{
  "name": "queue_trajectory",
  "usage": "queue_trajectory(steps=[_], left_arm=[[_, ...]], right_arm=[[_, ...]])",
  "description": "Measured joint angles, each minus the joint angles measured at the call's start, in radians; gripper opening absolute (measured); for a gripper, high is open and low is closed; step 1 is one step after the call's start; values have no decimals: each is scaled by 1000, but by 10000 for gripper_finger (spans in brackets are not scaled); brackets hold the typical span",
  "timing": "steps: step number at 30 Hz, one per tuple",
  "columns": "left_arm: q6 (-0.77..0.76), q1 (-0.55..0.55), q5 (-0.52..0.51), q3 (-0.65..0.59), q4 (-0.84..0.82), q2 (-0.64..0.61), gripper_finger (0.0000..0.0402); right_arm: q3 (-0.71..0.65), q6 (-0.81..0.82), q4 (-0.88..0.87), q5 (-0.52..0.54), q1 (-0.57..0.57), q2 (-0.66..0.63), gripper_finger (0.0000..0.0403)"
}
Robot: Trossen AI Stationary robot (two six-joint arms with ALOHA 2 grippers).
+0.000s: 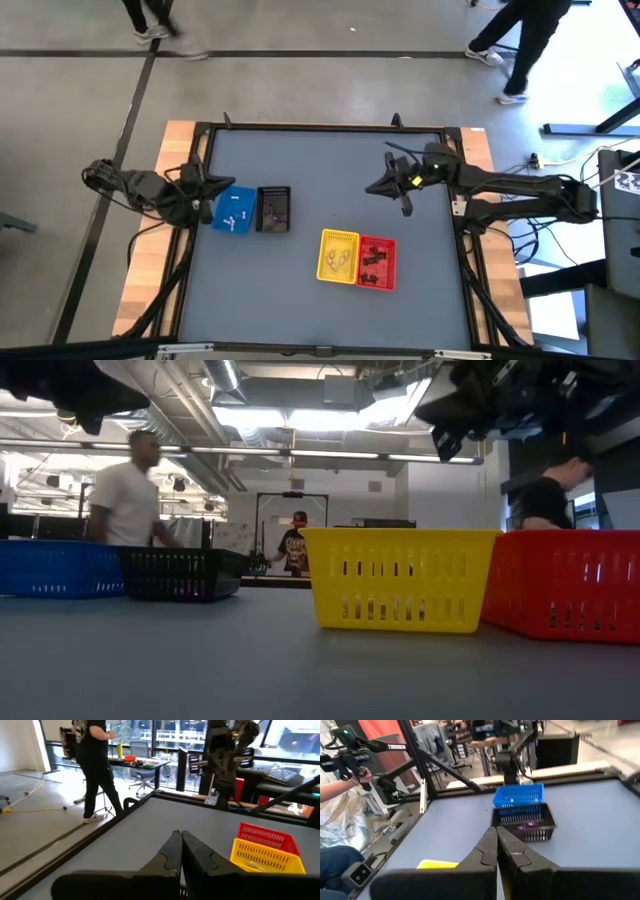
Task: Sort Halloween decoration
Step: Return to Home Position
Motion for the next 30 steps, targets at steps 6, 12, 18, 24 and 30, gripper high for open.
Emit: queue_trajectory(steps=[6, 12, 18, 24, 30], left_arm=[[5, 0, 5, -80, -5, -114, 0], [-4, 0, 12, -91, -60, -115, 0], [-4, 0, 11, -91, -63, -115, 0], [-10, 0, 19, -93, -71, -115, 0], [-49, 0, 64, -184, 32, -115, 0]], right_arm=[[0, -14, 23, -9, -17, 95, 1], [0, -20, 65, -54, -15, 158, 1], [0, -26, -3, -76, -32, 125, 1], [0, -49, -160, -102, -91, 46, 1], [-50, -78, -220, -131, -121, -73, 1]])
